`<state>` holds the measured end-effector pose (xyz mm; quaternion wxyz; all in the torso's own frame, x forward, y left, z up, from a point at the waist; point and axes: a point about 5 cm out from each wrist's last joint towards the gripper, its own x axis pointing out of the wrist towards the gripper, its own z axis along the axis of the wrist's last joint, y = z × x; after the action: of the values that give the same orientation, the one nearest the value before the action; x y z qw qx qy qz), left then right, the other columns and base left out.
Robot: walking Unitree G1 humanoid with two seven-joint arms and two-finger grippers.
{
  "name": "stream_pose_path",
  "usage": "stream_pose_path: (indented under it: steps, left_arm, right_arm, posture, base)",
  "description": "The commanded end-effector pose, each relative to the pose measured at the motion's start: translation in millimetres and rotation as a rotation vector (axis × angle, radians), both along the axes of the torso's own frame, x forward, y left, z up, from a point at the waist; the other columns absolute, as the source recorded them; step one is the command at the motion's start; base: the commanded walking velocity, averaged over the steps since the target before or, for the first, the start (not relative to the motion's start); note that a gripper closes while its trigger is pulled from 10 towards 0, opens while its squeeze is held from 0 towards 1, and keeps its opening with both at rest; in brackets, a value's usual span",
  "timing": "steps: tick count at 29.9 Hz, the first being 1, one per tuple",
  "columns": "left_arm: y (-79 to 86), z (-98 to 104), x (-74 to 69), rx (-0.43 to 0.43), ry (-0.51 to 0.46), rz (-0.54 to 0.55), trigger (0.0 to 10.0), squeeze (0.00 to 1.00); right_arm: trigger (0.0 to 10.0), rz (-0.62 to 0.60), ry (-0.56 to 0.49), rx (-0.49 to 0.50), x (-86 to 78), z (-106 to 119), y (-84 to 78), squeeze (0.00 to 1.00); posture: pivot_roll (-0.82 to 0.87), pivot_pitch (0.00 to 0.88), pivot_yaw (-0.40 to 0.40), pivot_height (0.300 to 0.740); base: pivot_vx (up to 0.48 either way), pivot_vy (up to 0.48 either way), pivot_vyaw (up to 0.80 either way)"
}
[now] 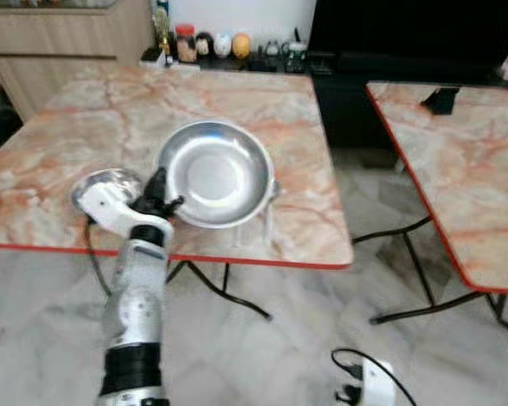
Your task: Setting the table
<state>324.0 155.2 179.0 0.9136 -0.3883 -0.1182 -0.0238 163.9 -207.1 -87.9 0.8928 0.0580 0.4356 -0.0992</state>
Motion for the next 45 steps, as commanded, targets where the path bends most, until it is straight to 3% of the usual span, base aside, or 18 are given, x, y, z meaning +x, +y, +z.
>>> stream_pose_path:
  steps: [1, 29, 34, 45]
  left_arm:
    - [6.7, 7.0, -1.1, 0.003, -0.028, 0.013, 10.0, 0.0]
    - [3.2, 4.4, -1.2, 0.019, -0.014, -0.008, 10.0, 0.0]
    - [2.2, 3.6, -1.2, 0.019, -0.011, -0.012, 10.0, 0.0]
    - [1.4, 2.5, -1.8, 0.022, -0.006, -0.018, 10.0, 0.0]
  right_arm:
    - [10.0, -0.001, -0.005, 0.033, 0.1, -1.4, 9.6, 0.0]
    - [10.0, 0.029, 0.005, 0.009, -1.7, -2.2, 10.1, 0.0]
    - [10.0, 0.029, 0.0, 0.01, -1.0, -2.0, 11.3, 0.0]
    - [10.0, 0.013, 0.0, 0.02, -1.3, -2.4, 13.7, 0.0]
  posture:
    - [0.06, 0.0, -0.06, 0.74]
    - [0.05, 0.0, -0.049, 0.74]
    - [0.04, 0.0, -0.048, 0.74]
    - [0.04, 0.0, -0.046, 0.74]
  base:
    - [0.0, -0.379, 0.0]
    - [0.0, -0.378, 0.0]
    - [0.0, -0.375, 0.69]
    - [0.0, -0.374, 0.0]
